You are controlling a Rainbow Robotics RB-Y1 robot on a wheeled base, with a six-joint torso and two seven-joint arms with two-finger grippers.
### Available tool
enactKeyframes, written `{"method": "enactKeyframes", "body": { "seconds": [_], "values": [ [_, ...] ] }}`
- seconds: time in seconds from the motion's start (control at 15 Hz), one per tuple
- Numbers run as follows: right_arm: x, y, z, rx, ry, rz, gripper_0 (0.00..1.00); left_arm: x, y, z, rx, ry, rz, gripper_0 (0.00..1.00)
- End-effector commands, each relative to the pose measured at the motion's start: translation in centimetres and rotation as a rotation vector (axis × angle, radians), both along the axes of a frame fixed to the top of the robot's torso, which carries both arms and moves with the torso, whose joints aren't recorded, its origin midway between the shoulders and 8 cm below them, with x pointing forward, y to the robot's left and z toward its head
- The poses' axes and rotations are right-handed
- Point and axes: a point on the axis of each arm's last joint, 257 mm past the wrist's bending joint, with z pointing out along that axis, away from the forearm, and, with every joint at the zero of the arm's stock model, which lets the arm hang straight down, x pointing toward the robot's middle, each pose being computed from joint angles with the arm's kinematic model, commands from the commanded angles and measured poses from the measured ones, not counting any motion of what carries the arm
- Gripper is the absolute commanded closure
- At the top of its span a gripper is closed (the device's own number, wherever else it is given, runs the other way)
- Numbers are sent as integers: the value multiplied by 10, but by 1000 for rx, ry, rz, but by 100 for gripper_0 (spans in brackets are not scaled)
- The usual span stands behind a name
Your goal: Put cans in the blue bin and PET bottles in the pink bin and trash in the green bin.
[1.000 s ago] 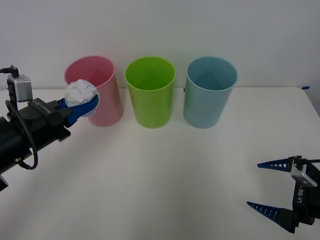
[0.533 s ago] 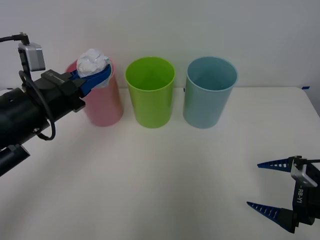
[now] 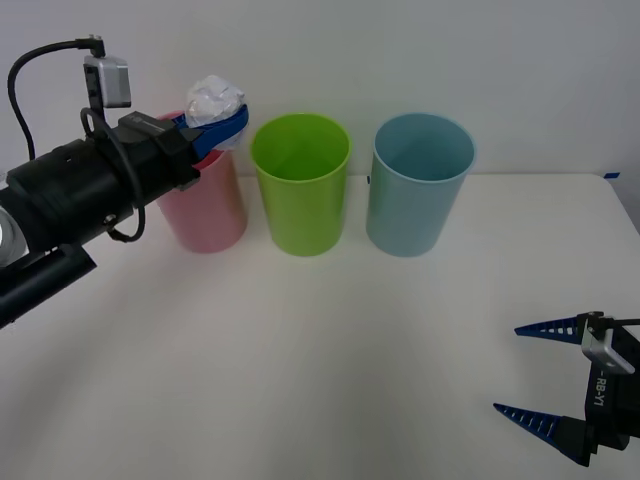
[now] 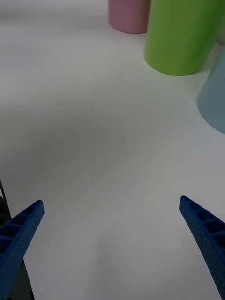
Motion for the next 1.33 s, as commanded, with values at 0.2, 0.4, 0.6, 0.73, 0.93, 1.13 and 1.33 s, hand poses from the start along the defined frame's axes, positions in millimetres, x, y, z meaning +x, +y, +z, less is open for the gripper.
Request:
{"method": "enactKeyframes", "body": {
  "seconds": [0.2,0.4,0.6,0.73,0.93,1.13,1.33],
  "values": [
    [0,0,0,0,0,0,0,31,-22,-10,24,61,-28,100],
    [0,0,0,0,0,0,0,48,-29,-11,35,85,-30,100],
    [0,0,0,0,0,0,0,63,-32,-18,56,114,-25,100],
    [0,0,0,0,0,0,0,68,-35,-27,66,145,-25,100],
    [0,0,0,0,0,0,0,75,-41,-32,74,173,-30,100],
    [0,0,0,0,0,0,0,79,-47,-36,75,203,-37,100],
    [0,0,0,0,0,0,0,88,-50,-45,95,241,-32,100]
  ]
}}
